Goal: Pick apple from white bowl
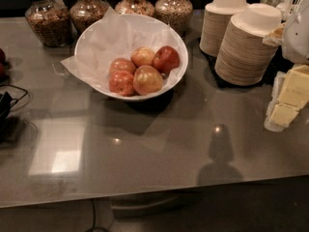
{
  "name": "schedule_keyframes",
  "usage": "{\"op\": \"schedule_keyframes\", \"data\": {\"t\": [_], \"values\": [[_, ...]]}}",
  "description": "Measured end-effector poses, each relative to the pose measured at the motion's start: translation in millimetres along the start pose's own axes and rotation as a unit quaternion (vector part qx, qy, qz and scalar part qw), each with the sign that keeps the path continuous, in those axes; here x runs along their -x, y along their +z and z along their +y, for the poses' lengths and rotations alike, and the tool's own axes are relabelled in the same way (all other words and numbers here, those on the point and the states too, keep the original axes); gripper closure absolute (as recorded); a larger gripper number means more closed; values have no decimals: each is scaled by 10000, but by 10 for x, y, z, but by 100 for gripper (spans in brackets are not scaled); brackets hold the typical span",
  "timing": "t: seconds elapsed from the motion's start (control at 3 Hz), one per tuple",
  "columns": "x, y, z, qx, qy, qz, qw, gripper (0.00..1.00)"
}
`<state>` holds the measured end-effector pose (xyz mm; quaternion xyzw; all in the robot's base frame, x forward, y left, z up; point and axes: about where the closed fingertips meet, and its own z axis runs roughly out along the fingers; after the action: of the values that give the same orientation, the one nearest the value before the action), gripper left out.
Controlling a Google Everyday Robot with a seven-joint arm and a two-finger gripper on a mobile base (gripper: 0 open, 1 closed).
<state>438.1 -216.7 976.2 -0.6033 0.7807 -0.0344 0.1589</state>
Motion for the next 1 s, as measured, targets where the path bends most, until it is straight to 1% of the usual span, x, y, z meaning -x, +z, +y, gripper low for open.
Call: {"op": "schedule_keyframes", "data": {"t": [0.33, 0.67, 1.0], "values": [[0, 0, 0, -1, 0, 0, 10000, 0], [71, 66, -138, -256, 59, -136, 9996, 0], [308, 149, -395, -502, -31, -607, 9969, 0]]}}
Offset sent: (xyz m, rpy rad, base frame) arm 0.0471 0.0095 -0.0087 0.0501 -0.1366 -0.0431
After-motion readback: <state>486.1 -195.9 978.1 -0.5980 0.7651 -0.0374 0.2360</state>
